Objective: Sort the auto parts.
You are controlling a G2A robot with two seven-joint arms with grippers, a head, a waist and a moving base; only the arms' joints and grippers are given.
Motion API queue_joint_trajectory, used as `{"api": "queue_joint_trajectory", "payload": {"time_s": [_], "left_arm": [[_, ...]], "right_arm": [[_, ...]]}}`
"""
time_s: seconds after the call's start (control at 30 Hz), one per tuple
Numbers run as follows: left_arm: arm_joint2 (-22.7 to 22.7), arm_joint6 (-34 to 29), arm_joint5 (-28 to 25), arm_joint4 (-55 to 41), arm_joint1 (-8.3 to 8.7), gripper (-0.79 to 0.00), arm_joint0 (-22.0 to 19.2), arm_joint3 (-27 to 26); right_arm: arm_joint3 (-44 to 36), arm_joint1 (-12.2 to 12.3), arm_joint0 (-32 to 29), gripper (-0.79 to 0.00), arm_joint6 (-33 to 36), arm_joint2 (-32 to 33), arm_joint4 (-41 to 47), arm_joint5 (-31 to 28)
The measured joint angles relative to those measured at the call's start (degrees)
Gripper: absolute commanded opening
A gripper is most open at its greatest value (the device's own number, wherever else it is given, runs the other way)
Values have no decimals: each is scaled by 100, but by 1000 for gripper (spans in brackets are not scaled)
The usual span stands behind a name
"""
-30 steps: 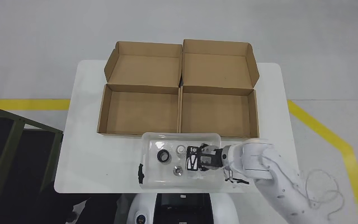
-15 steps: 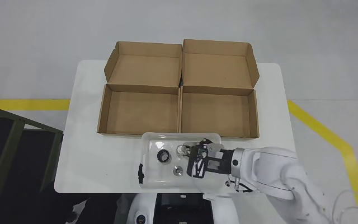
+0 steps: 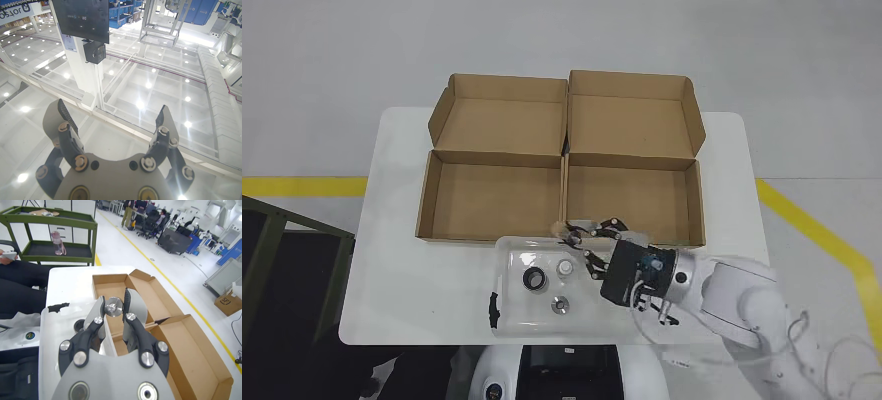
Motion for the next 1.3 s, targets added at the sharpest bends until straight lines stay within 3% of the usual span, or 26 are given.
{"api": "queue_joint_trajectory", "payload": {"time_s": [0.5, 0.73, 0.87, 0.97, 1.3], "left_arm": [[0, 0, 0, 0, 0, 0, 0, 0], [0, 0, 0, 0, 0, 0, 0, 0], [0, 0, 0, 0, 0, 0, 0, 0], [0, 0, 0, 0, 0, 0, 0, 0], [0, 0, 0, 0, 0, 0, 0, 0]], "right_arm": [[704, -149, 349, -785, -3151, -102, -440, 547], [885, -192, 330, -785, -3765, -194, -685, 740], [950, -194, 422, -785, -3682, -205, -769, 509], [960, -188, 548, -785, -3232, -206, -783, 262], [728, -216, 855, -785, -674, -350, -331, 168]]}}
